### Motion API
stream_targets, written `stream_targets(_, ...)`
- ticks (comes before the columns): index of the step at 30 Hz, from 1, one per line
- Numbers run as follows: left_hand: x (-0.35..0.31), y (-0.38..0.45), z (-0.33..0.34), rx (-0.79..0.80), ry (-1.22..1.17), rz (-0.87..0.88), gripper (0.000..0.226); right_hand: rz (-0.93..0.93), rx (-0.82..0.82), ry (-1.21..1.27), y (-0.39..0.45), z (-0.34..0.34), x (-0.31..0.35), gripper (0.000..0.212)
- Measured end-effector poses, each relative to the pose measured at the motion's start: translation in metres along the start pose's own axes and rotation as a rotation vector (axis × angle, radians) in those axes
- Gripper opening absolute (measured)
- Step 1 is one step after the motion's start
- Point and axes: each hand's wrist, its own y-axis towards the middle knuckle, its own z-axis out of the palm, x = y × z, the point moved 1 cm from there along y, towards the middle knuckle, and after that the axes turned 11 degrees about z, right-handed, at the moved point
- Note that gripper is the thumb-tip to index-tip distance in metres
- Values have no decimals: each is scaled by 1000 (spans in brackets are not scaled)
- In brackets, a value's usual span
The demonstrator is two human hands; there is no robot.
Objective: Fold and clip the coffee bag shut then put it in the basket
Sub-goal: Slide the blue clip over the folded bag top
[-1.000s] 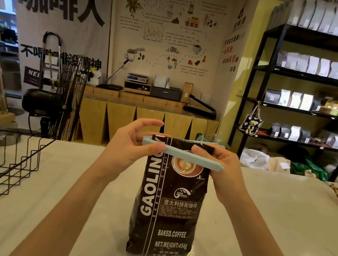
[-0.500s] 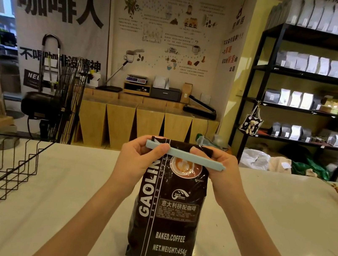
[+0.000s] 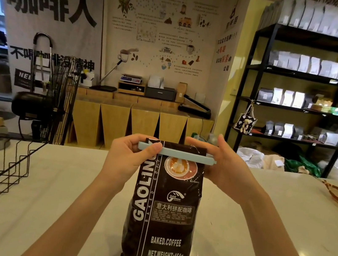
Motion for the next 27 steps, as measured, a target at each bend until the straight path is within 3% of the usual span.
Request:
stream_targets(8, -3, -3, 3, -34, 6, -1, 7, 20, -75, -329, -5, 0, 5, 33)
stream_targets(13, -1, -3, 4, -70, -5, -32, 6, 19, -208, -583, -8, -12, 6, 53)
stream_targets(16, -1, -4, 5, -80, -8, -42, 5, -70, -276, -575, -8, -17, 5, 51)
stream_targets(19, -1, -4, 6, -77, -12, -53, 4, -185, -254, -488, -7, -18, 3, 28)
stream_targets(21, -3, -3, 5, -71, -13, -76, 2, -241, -258, -440, -6, -20, 2, 23)
stream_targets(27, -7, 1, 2, -67, 46, -127, 4, -298, -284, -429, -1, -20, -1, 6)
